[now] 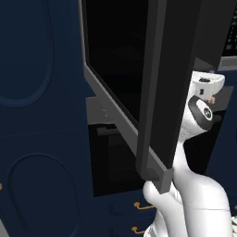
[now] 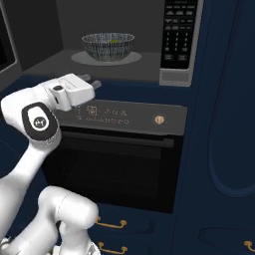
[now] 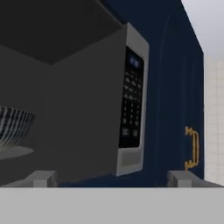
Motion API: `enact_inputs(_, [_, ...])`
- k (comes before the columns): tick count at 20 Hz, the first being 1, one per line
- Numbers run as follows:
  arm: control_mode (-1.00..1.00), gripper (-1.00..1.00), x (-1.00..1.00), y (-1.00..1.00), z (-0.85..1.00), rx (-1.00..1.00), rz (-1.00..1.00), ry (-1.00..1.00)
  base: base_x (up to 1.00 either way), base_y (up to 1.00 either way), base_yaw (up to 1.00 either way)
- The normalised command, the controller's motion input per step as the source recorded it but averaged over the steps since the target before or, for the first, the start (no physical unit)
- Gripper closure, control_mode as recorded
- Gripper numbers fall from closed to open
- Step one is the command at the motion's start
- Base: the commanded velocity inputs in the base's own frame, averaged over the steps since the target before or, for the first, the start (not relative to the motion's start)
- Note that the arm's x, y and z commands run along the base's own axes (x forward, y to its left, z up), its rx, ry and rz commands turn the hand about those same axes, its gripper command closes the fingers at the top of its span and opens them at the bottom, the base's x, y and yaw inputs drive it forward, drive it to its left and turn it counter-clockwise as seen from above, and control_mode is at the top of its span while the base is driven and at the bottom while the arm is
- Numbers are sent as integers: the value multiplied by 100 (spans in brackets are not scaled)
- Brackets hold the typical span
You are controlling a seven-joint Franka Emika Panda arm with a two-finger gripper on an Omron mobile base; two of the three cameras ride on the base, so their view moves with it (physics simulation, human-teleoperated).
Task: Pick the lime from the sink and place it in the bowl. Then pick the bowl and place it in the microwave. Then close the microwave door and press the start button.
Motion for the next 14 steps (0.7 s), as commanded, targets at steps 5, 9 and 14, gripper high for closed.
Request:
enact_inputs(5, [-100, -100, -55, 20, -16, -26, -6, -19, 0, 0, 0])
enact_inputs(9, [-100, -100, -67, 63, -2, -16, -12, -20, 0, 0, 0])
enact_inputs(14, [-100, -100, -46, 72, -2, -11, -10, -12, 0, 0, 0])
